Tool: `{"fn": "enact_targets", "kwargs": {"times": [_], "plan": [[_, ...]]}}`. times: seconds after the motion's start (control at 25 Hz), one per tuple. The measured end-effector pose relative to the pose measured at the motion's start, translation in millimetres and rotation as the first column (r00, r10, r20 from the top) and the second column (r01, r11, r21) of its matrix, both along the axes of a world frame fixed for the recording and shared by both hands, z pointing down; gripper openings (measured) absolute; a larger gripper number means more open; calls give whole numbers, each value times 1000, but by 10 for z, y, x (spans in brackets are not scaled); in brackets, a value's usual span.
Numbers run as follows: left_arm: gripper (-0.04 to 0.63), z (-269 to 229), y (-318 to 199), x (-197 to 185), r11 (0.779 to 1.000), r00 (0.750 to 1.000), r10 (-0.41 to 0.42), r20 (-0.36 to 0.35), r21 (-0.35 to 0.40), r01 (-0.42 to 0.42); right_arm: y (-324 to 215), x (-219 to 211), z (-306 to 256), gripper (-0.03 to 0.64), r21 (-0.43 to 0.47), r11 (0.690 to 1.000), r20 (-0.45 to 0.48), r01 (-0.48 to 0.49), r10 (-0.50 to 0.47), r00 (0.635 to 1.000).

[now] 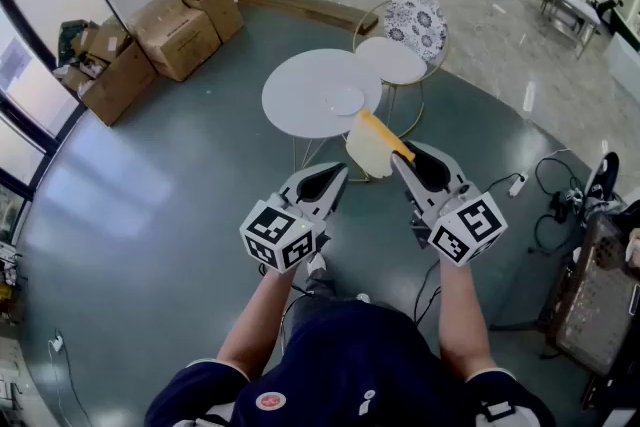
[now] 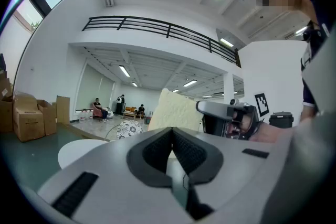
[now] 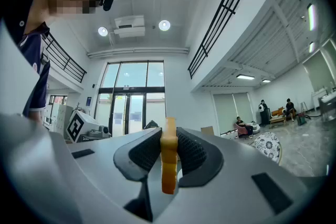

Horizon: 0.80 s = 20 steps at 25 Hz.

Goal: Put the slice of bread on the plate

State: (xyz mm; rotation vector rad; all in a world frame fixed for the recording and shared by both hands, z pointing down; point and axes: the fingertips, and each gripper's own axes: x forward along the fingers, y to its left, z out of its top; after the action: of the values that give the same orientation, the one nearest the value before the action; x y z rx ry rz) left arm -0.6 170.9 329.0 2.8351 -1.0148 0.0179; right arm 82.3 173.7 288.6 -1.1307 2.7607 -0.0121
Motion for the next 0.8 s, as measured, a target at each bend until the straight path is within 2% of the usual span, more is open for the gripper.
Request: {"fn": "enact_targets", "kwargs": {"times": [0.8], "plan": [[6, 95, -43, 60, 1000, 1000, 15, 6, -6, -15, -61, 30, 80, 87, -2, 1000, 11, 4, -4, 1000]]}}
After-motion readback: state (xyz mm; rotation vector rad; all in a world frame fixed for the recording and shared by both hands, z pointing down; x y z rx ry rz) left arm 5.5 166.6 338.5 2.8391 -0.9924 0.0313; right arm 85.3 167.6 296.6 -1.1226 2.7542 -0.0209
